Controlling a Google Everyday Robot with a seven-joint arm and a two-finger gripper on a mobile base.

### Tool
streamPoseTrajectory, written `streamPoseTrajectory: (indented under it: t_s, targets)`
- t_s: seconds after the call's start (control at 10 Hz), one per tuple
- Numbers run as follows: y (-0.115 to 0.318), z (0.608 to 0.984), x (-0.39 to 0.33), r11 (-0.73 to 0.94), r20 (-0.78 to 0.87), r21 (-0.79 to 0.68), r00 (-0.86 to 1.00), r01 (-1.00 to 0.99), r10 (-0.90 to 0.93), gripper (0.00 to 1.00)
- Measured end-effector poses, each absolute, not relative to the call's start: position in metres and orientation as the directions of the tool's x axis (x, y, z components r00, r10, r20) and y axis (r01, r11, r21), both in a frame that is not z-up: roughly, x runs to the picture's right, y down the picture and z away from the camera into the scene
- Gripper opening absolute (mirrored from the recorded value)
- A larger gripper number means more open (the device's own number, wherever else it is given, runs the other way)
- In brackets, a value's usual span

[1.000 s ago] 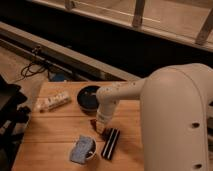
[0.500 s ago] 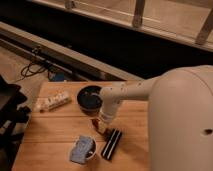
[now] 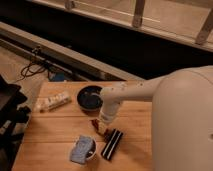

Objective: Drag the pepper across the table

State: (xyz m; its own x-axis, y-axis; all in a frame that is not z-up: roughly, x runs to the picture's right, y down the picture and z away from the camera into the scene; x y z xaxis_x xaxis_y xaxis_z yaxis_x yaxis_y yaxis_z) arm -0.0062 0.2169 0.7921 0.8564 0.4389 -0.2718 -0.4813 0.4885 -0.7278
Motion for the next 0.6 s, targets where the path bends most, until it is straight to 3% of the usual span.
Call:
streamPoseTrajectory:
  t_s: [0.1,0.4,0.6]
  targets:
    - [0.217,0.797,-0.008,0.497,-0.279,-0.725,0.863,-0.477,0.421,0.27]
    - [0.209,0.815,0.019,0.493,-0.328,-0.698,0.844,-0.519,0.424,0.03]
    - [0.204,0.825,0.053,0.47,-0.382,-0.661,0.801,-0.585,0.46,0.0]
